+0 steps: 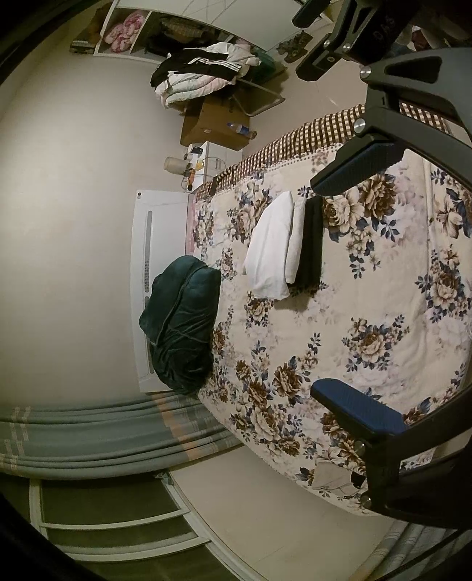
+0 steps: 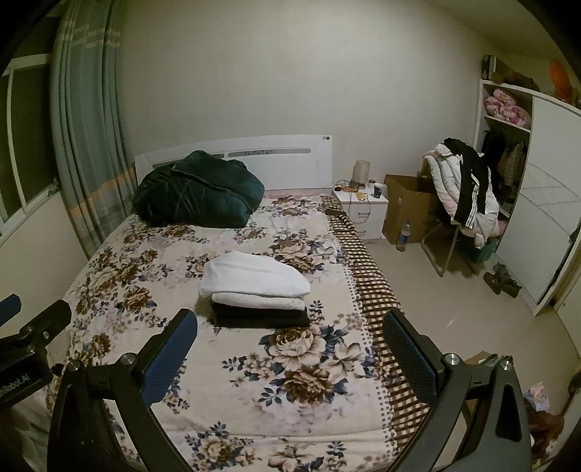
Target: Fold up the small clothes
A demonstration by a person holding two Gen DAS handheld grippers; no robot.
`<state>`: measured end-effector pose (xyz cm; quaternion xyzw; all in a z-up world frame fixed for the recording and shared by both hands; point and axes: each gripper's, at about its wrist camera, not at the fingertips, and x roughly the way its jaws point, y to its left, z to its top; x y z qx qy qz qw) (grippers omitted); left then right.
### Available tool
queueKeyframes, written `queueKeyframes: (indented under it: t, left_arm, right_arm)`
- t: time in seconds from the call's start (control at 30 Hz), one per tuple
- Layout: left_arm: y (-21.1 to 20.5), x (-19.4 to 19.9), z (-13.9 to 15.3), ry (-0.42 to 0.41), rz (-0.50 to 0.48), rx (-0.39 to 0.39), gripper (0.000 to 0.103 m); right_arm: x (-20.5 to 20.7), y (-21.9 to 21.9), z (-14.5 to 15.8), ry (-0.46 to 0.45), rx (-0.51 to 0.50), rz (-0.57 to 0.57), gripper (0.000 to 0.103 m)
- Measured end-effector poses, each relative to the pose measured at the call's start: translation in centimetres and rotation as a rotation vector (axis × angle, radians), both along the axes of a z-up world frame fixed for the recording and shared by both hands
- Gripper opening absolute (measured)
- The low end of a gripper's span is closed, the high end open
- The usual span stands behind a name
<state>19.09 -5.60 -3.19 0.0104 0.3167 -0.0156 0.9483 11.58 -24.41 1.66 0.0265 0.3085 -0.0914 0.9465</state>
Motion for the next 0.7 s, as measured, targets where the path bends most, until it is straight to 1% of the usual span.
queueKeyframes:
  t: [0.7]
  left_arm:
    - [-0.80,-0.10,-0.18,-0.003,-0.008,0.010,0.103]
  right_arm:
    - [-0.01,-0.55,-0.59,0.004,0.029,0.010,0.103]
